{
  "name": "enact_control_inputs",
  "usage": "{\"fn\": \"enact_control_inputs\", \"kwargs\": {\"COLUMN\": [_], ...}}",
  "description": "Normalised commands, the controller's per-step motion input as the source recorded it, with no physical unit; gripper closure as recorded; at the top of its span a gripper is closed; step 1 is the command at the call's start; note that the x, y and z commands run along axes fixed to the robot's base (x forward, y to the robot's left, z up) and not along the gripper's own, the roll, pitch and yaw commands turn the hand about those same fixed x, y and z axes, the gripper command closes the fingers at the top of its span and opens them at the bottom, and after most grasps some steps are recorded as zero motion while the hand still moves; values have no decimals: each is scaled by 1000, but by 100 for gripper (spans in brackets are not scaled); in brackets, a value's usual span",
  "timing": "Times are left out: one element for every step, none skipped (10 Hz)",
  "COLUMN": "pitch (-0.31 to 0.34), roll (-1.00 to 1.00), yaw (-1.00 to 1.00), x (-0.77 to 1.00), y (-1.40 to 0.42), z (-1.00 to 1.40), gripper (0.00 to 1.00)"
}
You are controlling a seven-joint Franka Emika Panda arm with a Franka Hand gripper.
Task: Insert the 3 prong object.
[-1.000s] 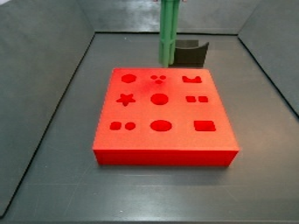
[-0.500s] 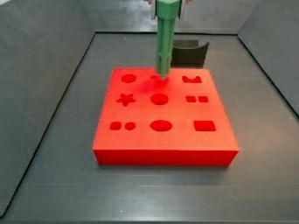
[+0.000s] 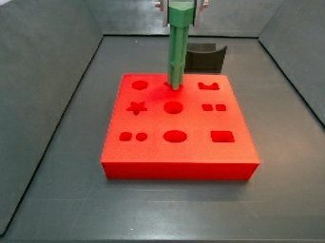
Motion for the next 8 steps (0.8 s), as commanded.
{"fn": "enact_control_inputs", "kwargs": {"pitch": [-171,-173,-204,-204,-164,-6,33,100], "roll": [-156,-141,-136,-109,-60,0,0,0], "yaw": [0,0,0,20,23,0,0,-63], "x": [-189,-249,-157,-54,0,0,177,220], "y": [11,0,0,0,0,0,0,31], "z": [-86,-91,-126,-140,-151,-20,-80,-466], "gripper": [100,100,100,100,100,100,100,100]}}
